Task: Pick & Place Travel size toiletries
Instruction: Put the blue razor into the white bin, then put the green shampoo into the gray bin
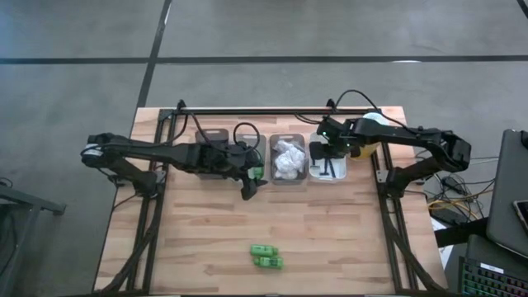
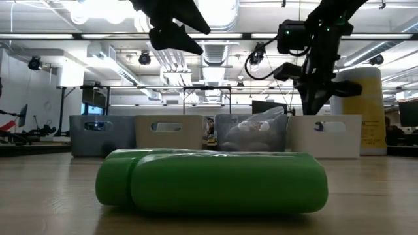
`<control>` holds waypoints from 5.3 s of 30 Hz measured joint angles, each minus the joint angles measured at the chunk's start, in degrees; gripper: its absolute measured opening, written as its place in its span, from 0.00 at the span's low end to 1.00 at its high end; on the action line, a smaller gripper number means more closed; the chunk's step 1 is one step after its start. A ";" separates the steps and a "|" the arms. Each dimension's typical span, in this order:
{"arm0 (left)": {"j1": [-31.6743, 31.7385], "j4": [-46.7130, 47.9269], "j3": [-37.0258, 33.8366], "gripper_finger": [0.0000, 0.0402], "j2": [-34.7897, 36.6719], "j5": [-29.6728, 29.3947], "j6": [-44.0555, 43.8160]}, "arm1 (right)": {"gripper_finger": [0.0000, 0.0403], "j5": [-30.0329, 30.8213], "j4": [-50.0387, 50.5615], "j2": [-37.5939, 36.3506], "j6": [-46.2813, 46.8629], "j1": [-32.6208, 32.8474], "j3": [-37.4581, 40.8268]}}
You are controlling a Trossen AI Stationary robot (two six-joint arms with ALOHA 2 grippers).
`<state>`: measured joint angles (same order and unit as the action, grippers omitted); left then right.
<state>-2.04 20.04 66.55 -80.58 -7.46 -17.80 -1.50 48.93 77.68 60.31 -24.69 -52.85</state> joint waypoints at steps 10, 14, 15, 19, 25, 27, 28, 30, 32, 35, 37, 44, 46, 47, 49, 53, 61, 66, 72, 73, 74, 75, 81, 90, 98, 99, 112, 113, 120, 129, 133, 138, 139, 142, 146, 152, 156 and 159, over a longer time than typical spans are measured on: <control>0.02 0.12 -0.22 0.77 0.00 0.02 1.67 | 0.35 2.85 -0.42 1.84 -0.74 0.04 0.03; 0.07 0.51 -0.22 0.77 0.00 0.04 4.18 | 0.46 4.98 -0.40 1.81 -0.83 1.51 0.02; 0.07 0.74 -0.22 0.77 0.00 0.04 4.81 | 0.49 6.53 -0.36 1.46 -0.80 2.50 -0.05; 0.05 4.01 -0.22 0.77 0.00 0.12 5.80 | 0.56 12.43 -0.47 -0.98 -0.68 6.87 -1.37; -0.07 8.78 -0.24 0.77 0.00 0.42 3.59 | 0.64 19.47 -1.24 -2.31 -2.16 13.21 -4.78; -0.09 9.30 -0.24 0.77 0.00 0.41 3.08 | 0.65 19.60 -2.97 -2.30 -4.34 14.88 -5.91; -0.09 9.48 -0.24 0.77 0.00 0.41 2.80 | 0.66 19.57 -3.82 -2.29 -5.34 15.83 -6.46; -0.09 9.60 -0.27 0.77 0.00 0.52 2.67 | 0.68 19.65 -5.12 -2.08 -5.92 17.67 -7.99; -0.09 9.63 -0.25 0.77 0.00 1.30 2.26 | 0.69 19.61 -4.90 -1.90 -6.12 19.55 -9.43; -0.09 9.65 -0.27 0.77 0.00 3.31 0.89 | 0.70 19.61 -4.93 -1.85 -7.66 22.86 -11.25; -0.17 9.63 -0.27 0.77 0.00 4.56 0.30 | 0.71 19.62 -4.94 -1.87 -8.66 25.37 -11.93; -3.21 9.93 -0.27 0.77 0.00 8.90 -4.16 | 0.75 19.56 -6.45 -1.86 -8.16 33.25 -10.84; -5.56 10.63 -0.27 0.77 0.00 9.35 -4.87 | 0.76 19.54 -7.38 -1.81 -7.14 34.88 -9.58; -6.83 11.25 -0.27 0.77 0.00 9.34 -5.07 | 0.77 19.54 -8.24 -1.78 -6.92 35.67 -9.04; -9.30 12.06 -0.27 0.77 -0.05 8.29 -5.18 | 0.77 19.53 -9.53 -1.69 -6.93 37.17 -8.19; -13.88 12.56 -0.27 0.77 -0.56 6.22 -5.93 | 0.79 19.51 -13.00 -1.65 -6.48 39.39 -6.58; -20.76 8.92 -0.27 0.76 -5.47 3.21 -11.30 | 0.79 15.50 -18.60 -0.31 -6.29 42.28 -3.03; -23.16 7.88 -0.27 0.77 -10.38 3.47 -12.73 | 0.74 15.15 -20.67 2.05 -6.33 44.41 -3.05; -24.58 3.30 -0.29 0.77 -15.10 5.88 -12.92 | 0.69 14.77 -21.17 5.72 -3.44 47.45 -3.07; -24.85 1.66 -0.27 0.77 -15.86 6.29 -11.99 | 0.69 14.73 -20.97 6.37 -2.78 47.91 -3.05; -25.15 0.42 -0.27 0.76 -16.74 6.43 -10.98 | 0.69 14.73 -21.02 6.97 -1.96 48.39 -3.05; -25.38 -1.03 -0.27 0.77 -17.65 6.51 -9.98 | 0.69 14.71 -21.08 7.41 -1.28 48.88 -3.05; -27.15 -5.98 0.21 0.77 -23.81 5.28 -6.90 | 0.72 14.43 -20.81 8.47 0.84 52.12 -3.05; -27.28 -5.08 0.15 0.77 -26.60 0.70 -12.10 | 0.80 15.09 -20.94 8.07 3.14 54.60 -3.07; -27.28 -8.39 -0.13 0.77 -28.49 -1.65 -8.21 | 0.85 16.68 -20.96 8.05 2.84 54.55 -3.07; -27.28 -9.51 -0.18 0.77 -29.12 -1.64 -7.70 | 0.85 16.67 -20.94 8.05 2.83 54.55 -3.07; -26.89 -11.02 -0.05 0.46 -30.77 -0.84 -7.23 | 0.80 18.68 -20.87 7.52 0.97 54.97 -3.07; -26.78 -10.92 -0.05 0.42 -30.66 -0.60 -7.29 | 0.79 19.52 -20.89 7.16 0.97 55.20 -3.07; -25.12 -8.38 -0.27 0.34 -26.19 0.29 -15.57 | 0.70 23.74 -19.71 0.97 -0.25 55.14 -3.07; -24.20 5.76 -0.16 0.38 -6.98 -32.47 -35.50 | 0.69 43.38 -17.44 -12.79 6.45 55.10 -2.90; -17.77 14.59 -0.30 0.35 -1.56 -37.20 -48.56 | 0.72 47.15 -17.51 -15.98 7.51 53.93 -2.20; -4.57 14.72 -0.85 0.34 -1.44 -33.34 -50.71 | 0.76 47.06 -17.42 -16.23 7.28 51.66 -0.95; -1.89 13.93 -1.29 0.34 -1.96 -31.69 -50.25 | 0.76 46.89 -17.40 -15.81 7.37 51.32 -0.93; 4.45 12.85 -3.12 0.36 -4.31 -26.80 -49.60 | 0.78 46.67 -17.49 -14.57 8.08 51.09 -0.87; 9.25 12.47 -5.28 0.41 -7.02 -21.51 -50.45 | 0.80 45.46 -17.52 -13.29 9.21 51.22 -0.84; 10.07 6.99 -6.91 0.49 -9.67 -16.71 -52.82 | 0.83 44.54 -17.48 -13.18 8.94 51.30 -0.84; 9.41 5.30 -6.89 0.53 -9.61 -16.49 -52.56 | 0.84 44.57 -17.44 -13.35 7.83 51.30 -0.84; 9.30 6.20 -6.89 0.57 -8.33 -16.10 -52.38 | 0.85 44.54 -17.42 -13.41 6.97 51.30 -0.84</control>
<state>7.25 26.24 59.66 -88.91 -23.56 -70.19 43.05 31.50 64.27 67.28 26.61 -53.69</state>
